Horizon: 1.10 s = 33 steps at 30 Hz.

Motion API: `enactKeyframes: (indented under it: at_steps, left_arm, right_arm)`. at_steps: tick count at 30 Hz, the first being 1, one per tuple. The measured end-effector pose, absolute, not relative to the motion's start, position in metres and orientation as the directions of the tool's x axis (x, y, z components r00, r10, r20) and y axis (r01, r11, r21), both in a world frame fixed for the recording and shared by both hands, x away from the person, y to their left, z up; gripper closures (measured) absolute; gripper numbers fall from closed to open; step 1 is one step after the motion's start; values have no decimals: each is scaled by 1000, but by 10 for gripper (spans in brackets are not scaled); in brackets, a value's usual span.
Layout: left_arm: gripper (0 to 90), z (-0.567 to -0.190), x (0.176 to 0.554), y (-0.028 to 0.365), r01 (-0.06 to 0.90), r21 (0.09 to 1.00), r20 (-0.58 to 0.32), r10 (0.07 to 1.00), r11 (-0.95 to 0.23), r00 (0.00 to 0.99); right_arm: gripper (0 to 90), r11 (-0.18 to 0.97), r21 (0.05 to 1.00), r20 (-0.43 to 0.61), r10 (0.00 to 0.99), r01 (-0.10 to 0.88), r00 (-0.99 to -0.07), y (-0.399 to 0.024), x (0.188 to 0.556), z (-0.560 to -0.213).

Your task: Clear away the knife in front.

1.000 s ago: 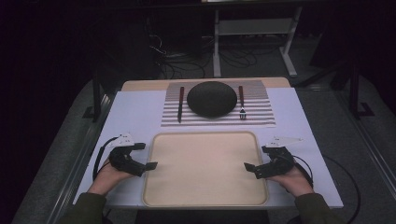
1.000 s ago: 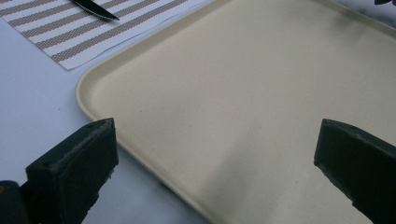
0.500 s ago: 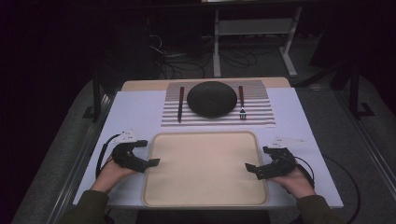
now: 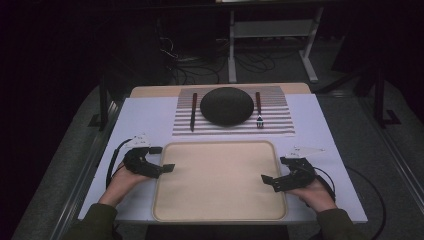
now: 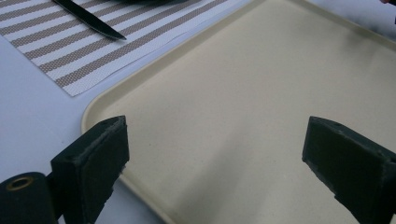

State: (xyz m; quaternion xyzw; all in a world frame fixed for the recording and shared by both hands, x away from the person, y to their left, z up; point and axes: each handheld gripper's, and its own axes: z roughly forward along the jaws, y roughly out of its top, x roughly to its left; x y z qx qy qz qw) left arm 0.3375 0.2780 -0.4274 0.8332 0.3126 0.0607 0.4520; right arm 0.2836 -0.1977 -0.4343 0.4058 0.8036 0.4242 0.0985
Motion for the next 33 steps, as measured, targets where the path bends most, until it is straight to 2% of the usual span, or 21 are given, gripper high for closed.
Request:
enactKeyframes:
  at_steps: [7, 10, 13, 14, 17, 18, 24, 25, 28, 33]
  left_arm:
    - [164, -425, 344, 278, 464, 799, -180, 585, -383, 791]
    - [242, -423, 348, 277, 462, 802, -180, 585, -378, 791]
    - [282, -422, 351, 275, 464, 802, -179, 590, -376, 788]
    - [323, -422, 353, 274, 464, 803, -182, 588, -374, 788]
    - [361, -420, 356, 272, 461, 805, -179, 587, -374, 789]
    - [401, -420, 357, 271, 458, 805, -175, 587, -377, 790]
    - [493, -419, 364, 267, 471, 798, -179, 597, -377, 782]
    - [538, -419, 367, 266, 475, 798, -186, 599, -370, 779]
    - [570, -418, 370, 263, 482, 795, -189, 604, -370, 774]
    - [699, -416, 380, 256, 480, 795, -189, 602, -370, 776]
  right_arm:
    - [0, 308, 762, 189, 734, 569, -652, -197, 285, -435]
    - [0, 305, 762, 193, 735, 571, -650, -197, 285, -435]
    - [0, 305, 763, 192, 735, 570, -651, -197, 286, -435]
    - [0, 303, 763, 195, 734, 570, -651, -197, 286, -435]
    - [0, 303, 762, 196, 734, 572, -650, -197, 286, -435]
    - [0, 303, 762, 196, 733, 572, -651, -197, 286, -435]
    - [0, 301, 764, 196, 734, 570, -651, -197, 286, -435]
    - [0, 302, 764, 196, 733, 571, -651, -197, 286, -435]
    - [0, 302, 764, 197, 733, 571, -651, -197, 286, -435]
    - [0, 299, 764, 200, 732, 571, -651, -197, 286, -435]
